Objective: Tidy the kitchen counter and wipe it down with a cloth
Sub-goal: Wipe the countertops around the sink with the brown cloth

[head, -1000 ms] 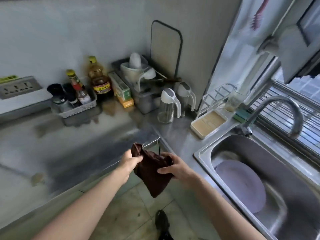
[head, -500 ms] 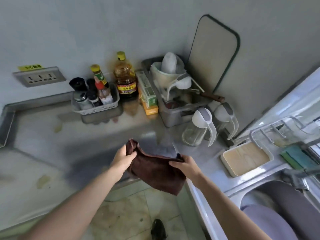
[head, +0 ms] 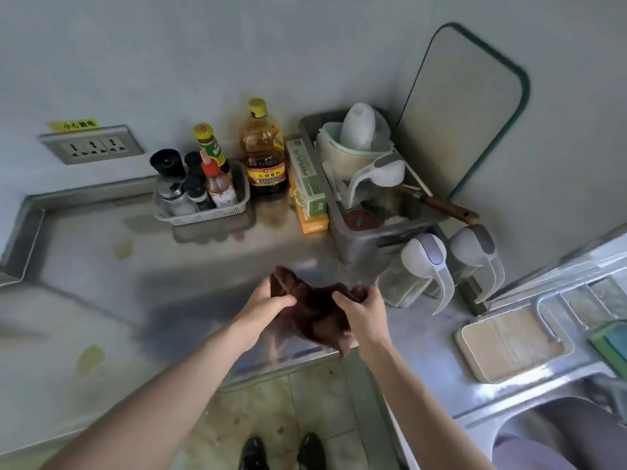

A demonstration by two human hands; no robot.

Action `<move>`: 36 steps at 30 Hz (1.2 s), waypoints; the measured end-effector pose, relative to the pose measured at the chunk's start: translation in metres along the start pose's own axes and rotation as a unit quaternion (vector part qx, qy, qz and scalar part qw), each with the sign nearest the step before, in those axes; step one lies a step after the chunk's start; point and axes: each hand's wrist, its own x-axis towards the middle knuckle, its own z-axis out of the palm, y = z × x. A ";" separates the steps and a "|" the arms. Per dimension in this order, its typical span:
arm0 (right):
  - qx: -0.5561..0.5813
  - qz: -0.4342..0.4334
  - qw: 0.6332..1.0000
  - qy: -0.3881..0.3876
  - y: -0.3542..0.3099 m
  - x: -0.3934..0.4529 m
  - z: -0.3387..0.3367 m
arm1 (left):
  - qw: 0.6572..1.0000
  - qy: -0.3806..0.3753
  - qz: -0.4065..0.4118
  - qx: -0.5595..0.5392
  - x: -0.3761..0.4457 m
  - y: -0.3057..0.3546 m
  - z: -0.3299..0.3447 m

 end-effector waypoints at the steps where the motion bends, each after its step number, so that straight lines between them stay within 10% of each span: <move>1: 0.055 0.007 0.998 -0.037 -0.008 -0.007 0.007 | 0.999 -0.035 -0.009 -0.011 -0.001 0.002 0.000; 6: 0.227 0.081 0.939 -0.244 -0.029 -0.022 0.019 | 0.991 -0.130 0.019 -0.017 -0.004 0.012 -0.001; 11: -0.033 -0.065 0.997 -0.020 -0.005 -0.011 0.012 | 0.996 -0.035 -0.039 -0.079 -0.001 0.011 -0.007; 16: 0.180 0.119 0.955 -0.205 0.027 -0.014 0.016 | 0.969 -0.134 -0.123 -0.165 -0.005 0.009 -0.012; 19: 0.230 0.093 0.963 -0.103 0.041 -0.018 0.022 | 0.984 -0.122 -0.110 -0.071 -0.003 -0.004 -0.015; 23: -0.044 0.004 0.993 0.106 0.040 0.002 0.027 | 0.976 0.052 0.002 0.213 0.004 -0.025 -0.021; 25: -0.222 -0.051 0.954 0.197 0.036 0.009 0.026 | 0.898 0.111 0.045 0.424 0.002 -0.034 -0.033; 28: -0.413 -0.156 0.895 0.058 0.052 0.010 0.039 | 0.780 0.051 0.037 0.623 0.000 -0.058 -0.055; 36: -0.608 -0.327 0.706 -0.159 0.095 0.033 0.057 | 0.753 -0.022 -0.027 0.657 0.011 -0.085 -0.058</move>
